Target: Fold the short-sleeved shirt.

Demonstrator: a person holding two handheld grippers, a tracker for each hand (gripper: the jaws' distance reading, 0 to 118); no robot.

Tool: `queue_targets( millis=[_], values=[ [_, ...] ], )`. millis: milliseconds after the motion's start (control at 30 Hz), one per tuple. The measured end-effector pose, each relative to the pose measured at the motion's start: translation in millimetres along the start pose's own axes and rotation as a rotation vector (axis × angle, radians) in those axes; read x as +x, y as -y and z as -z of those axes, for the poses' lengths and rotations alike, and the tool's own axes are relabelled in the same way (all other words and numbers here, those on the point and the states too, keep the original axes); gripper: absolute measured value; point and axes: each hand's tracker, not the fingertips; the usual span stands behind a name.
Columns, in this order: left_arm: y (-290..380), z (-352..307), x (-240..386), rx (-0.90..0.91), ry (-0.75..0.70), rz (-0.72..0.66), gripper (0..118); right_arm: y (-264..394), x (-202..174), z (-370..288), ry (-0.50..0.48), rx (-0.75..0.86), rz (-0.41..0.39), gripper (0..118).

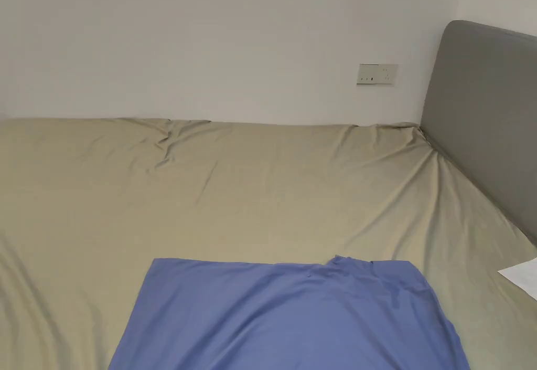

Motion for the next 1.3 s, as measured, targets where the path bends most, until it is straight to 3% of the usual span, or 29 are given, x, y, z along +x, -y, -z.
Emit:
queue_targets(
  millis=[33,133,167,200,233,300,333,367,400,433,567,600,633,667,700,733,767,800,967,1133,1167,1200,1233,1267,1300],
  values=[
    [1.9,1.4,0.7,-0.010,-0.008,-0.003,3,-0.4,2.9,3.6,-0.004,-0.013,0.021,4],
    [0.0,16.5,0.6,-0.104,0.024,0.016,5,-0.5,2.2,14.0,0.016,-0.065,-0.071,5],
    [1.5,18.4,2.7,-0.118,0.015,0.034,12,0.0,2.6,16.2,0.012,-0.068,-0.075,10],
    [3.1,19.3,3.2,-0.104,-0.005,0.036,31,1.9,0.6,18.0,0.018,-0.091,-0.083,31],
    [3.0,19.7,0.3,-0.099,-0.002,0.031,54,2.1,2.1,16.6,0.025,-0.089,-0.082,60],
    [2.5,10.3,-7.2,-0.076,-0.011,-0.056,115,1.2,8.2,3.0,0.027,-0.057,-0.056,115],
    [0.8,-0.8,-12.9,-0.059,0.031,-0.113,118,-1.3,7.8,-14.9,0.027,0.017,-0.035,118],
    [-4.6,-19.8,-15.9,0.026,0.092,-0.170,114,-6.2,10.9,-35.5,0.029,0.094,-0.007,116],
    [-9.8,-41.4,-16.2,0.076,0.067,-0.195,106,-11.1,13.5,-55.8,0.028,0.151,0.016,114],
    [-12.7,-71.0,-15.7,0.153,0.049,-0.227,105,-17.8,12.9,-83.0,0.035,0.220,0.045,114],
    [-24.2,-172.1,-11.4,0.476,0.108,-0.251,118,-26.5,17.1,-174.2,0.005,0.507,0.163,116],
    [-24.4,-191.2,-13.4,0.522,0.103,-0.244,118,-28.1,14.0,-192.1,0.012,0.536,0.190,108],
    [-25.4,-207.5,-15.1,0.554,0.098,-0.241,114,-25.6,15.5,-208.0,0.002,0.582,0.212,93],
    [-23.4,-220.3,-14.6,0.580,0.084,-0.229,99,-21.1,16.7,-220.0,-0.001,0.639,0.210,67],
    [-21.9,-230.1,-13.2,0.598,0.064,-0.202,57,-17.9,16.8,-226.8,0.005,0.677,0.208,26],
    [-22.1,-236.8,-13.4,0.597,0.037,-0.184,17,-17.1,17.1,-228.5,0.061,0.683,0.216,2],
    [-23.5,-239.6,-12.5,0.567,0.013,-0.170,1,-15.8,16.4,-232.2,0.128,0.682,0.212,1],
    [-22.8,-240.1,-11.9,0.555,-0.014,-0.167,0,-12.7,17.3,-235.1,0.139,0.701,0.216,1],
    [-15.5,-216.1,-4.1,0.448,0.022,-0.172,0,-10.6,13.1,-235.9,0.083,0.702,0.264,1],
    [-10.0,-177.6,-1.2,0.339,0.088,-0.181,0,-18.0,-2.2,-234.2,0.072,0.678,0.243,1],
    [-11.1,-166.8,1.5,0.318,0.105,-0.179,5,-19.7,-4.4,-234.1,0.076,0.672,0.233,1],
    [-13.8,-154.6,3.2,0.276,0.125,-0.158,41,-21.0,-6.1,-234.1,0.080,0.671,0.225,1],
    [-14.1,-131.4,-2.3,0.219,0.143,-0.127,88,-21.7,-7.7,-233.9,0.080,0.675,0.222,1],
    [-16.5,-111.8,1.2,0.150,0.139,-0.107,118,-22.9,-0.5,-230.7,0.075,0.674,0.224,1],
    [-13.6,-103.6,4.6,0.175,0.134,-0.035,109,-23.9,-1.3,-229.7,0.074,0.672,0.227,1]
  ],
)
